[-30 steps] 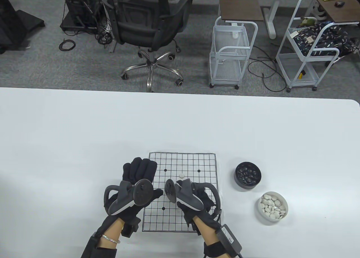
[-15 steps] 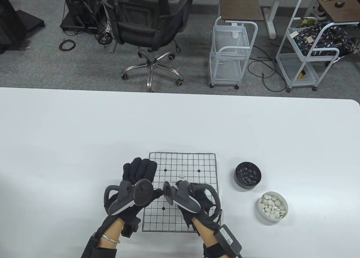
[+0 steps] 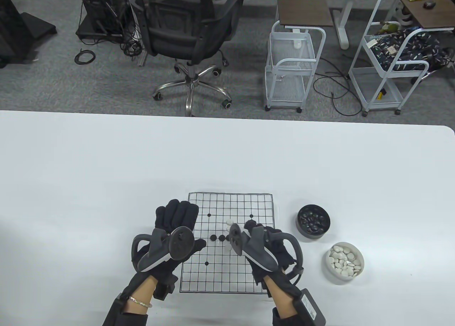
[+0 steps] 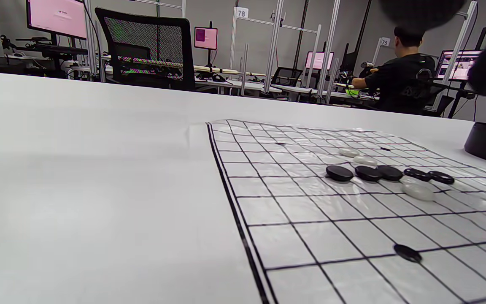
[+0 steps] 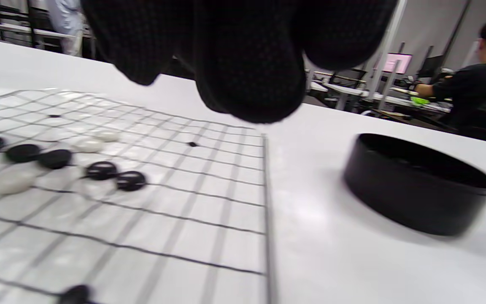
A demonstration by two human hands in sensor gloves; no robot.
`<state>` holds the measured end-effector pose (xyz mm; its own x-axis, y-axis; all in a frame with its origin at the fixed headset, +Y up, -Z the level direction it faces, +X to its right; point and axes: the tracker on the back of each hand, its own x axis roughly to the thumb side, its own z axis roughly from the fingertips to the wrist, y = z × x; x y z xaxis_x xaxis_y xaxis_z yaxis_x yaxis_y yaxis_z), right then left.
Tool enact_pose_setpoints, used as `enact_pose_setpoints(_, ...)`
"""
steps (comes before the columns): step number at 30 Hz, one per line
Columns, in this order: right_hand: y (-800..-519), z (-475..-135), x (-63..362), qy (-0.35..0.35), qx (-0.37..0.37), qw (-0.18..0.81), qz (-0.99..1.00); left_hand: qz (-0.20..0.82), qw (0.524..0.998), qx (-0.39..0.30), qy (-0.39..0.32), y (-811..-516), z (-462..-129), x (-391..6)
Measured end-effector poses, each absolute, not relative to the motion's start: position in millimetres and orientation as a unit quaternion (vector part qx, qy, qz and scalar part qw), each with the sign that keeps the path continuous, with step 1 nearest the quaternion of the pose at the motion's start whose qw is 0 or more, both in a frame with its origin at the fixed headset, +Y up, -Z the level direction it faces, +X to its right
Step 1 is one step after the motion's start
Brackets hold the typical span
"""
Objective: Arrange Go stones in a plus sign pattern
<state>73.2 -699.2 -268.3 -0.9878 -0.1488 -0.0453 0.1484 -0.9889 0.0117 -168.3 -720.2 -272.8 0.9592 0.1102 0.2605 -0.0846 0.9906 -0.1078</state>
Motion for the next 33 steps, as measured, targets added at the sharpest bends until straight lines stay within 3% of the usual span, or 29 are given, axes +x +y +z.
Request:
enact_pose_setpoints(7,-690,-256,163,-0.034,0.166,0.096,-0.981,0.041,0.989,-0.047,-0.135,-720,-272,-167)
enact_pose_setpoints(14,-708,-253,226,-0.126,0.274,0.102,-0.948,0.032,0.989,-0.048,-0.134,-721,-271,-165)
enact_pose_setpoints(22,-742,-264,235,-0.199,0.273,0.129,-0.932,0.028,0.990,-0.049,-0.130,-721,-271,-166)
enact_pose_setpoints(33,-748,-269,223,-0.163,0.260,0.213,-0.928,0.028,0.990,-0.050,-0.128,-720,-271,-167)
